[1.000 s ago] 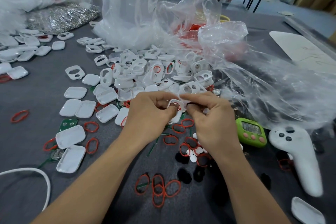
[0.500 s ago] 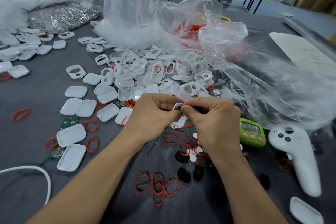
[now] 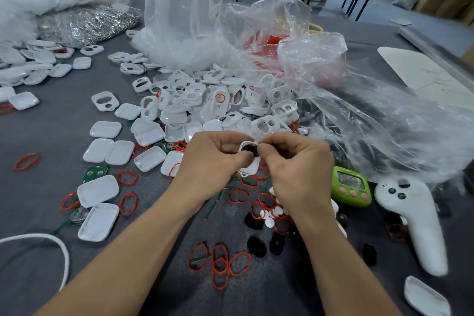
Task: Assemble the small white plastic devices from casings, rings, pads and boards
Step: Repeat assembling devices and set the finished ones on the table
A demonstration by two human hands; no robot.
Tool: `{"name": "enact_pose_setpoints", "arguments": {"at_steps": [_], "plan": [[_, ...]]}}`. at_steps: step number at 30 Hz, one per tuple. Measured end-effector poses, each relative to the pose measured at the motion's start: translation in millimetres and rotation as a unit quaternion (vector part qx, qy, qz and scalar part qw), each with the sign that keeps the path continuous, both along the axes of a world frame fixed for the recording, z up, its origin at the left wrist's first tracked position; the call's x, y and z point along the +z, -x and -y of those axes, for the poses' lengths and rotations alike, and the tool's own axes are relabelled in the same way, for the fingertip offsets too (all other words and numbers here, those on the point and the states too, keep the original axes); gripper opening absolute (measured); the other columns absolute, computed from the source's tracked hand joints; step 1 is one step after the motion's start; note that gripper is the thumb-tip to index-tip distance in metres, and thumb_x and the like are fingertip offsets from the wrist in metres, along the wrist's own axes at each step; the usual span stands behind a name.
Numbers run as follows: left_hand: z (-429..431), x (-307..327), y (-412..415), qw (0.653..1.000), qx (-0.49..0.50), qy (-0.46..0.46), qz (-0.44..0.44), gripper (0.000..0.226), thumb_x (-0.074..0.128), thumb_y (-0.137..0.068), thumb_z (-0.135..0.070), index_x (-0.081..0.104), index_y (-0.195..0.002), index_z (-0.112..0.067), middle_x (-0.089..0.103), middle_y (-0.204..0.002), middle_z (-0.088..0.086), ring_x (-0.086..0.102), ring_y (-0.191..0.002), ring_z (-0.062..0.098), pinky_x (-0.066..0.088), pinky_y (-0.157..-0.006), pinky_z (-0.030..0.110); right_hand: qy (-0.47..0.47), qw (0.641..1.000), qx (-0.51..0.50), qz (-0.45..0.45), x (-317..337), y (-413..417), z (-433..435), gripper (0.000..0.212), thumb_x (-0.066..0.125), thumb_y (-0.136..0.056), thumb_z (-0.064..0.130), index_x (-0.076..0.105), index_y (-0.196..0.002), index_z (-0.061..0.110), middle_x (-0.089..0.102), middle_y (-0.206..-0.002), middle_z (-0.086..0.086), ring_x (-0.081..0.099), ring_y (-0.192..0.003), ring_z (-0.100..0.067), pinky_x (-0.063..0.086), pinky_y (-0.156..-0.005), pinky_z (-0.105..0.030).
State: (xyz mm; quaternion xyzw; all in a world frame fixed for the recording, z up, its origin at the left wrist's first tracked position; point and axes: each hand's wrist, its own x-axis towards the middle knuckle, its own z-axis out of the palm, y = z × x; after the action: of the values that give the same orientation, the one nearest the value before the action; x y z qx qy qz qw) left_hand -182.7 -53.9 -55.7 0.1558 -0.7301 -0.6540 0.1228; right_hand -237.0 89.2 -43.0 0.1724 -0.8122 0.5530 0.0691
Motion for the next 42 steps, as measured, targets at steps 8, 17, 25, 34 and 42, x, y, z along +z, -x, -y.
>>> {"name": "enact_pose_setpoints", "arguments": {"at_steps": [8, 17, 25, 34, 42], "plan": [[-1, 1, 1, 0.999, 0.019, 0.027, 0.010, 0.020, 0.076, -0.080, -0.008, 0.083, -0.091, -0.023, 0.078, -0.071, -0.001, 0.071, -0.064, 0.009, 0.053, -0.060, 0.022, -0.041, 0.998, -0.036, -0.034, -2, -7, 8, 0.021, 0.085, -0.079, 0.013, 0.077, -0.071, 0.030, 0.068, -0.061, 0.023, 0.068, -0.062, 0.004, 0.049, -0.059, -0.008], [-3, 4, 1, 0.999, 0.042, 0.002, -0.017, 0.025, 0.078, -0.080, 0.000, 0.083, -0.089, -0.023, 0.078, -0.072, -0.001, 0.071, -0.062, 0.007, 0.052, -0.059, 0.017, 0.022, 0.993, -0.002, 0.112, -4, 1, 6, 0.011, 0.085, -0.077, 0.031, 0.075, -0.077, 0.027, 0.073, -0.068, 0.011, 0.067, -0.060, -0.006, 0.055, -0.061, -0.026], [-6, 7, -1, 0.996, 0.038, -0.066, -0.040, 0.017, 0.075, -0.081, -0.012, 0.084, -0.091, -0.023, 0.080, -0.080, 0.004, 0.076, -0.072, 0.015, 0.055, -0.063, 0.026, 0.028, 0.996, -0.013, 0.083, -1, -1, 8, 0.009, 0.084, -0.083, 0.023, 0.079, -0.075, 0.027, 0.074, -0.067, 0.013, 0.072, -0.064, -0.007, 0.060, -0.065, -0.032], [-6, 4, 2, 0.994, 0.090, 0.052, -0.037, 0.018, 0.072, -0.085, -0.013, 0.082, -0.085, -0.028, 0.076, -0.067, -0.003, 0.073, -0.063, 0.015, 0.059, -0.061, 0.031, 0.009, 0.996, -0.008, 0.085, 1, -5, 9, 0.014, 0.083, -0.082, 0.024, 0.075, -0.071, 0.027, 0.071, -0.059, 0.012, 0.067, -0.053, -0.005, 0.048, -0.053, -0.017], [2, 4, 0, 0.999, 0.032, 0.043, -0.005, 0.023, 0.074, -0.085, -0.006, 0.083, -0.085, -0.028, 0.076, -0.066, 0.001, 0.065, -0.056, 0.010, 0.052, -0.056, 0.026, -0.022, 0.999, 0.006, 0.043, 1, -11, 8, 0.020, 0.082, -0.083, 0.017, 0.074, -0.070, 0.029, 0.071, -0.061, 0.018, 0.067, -0.057, 0.002, 0.045, -0.051, -0.008]]}}
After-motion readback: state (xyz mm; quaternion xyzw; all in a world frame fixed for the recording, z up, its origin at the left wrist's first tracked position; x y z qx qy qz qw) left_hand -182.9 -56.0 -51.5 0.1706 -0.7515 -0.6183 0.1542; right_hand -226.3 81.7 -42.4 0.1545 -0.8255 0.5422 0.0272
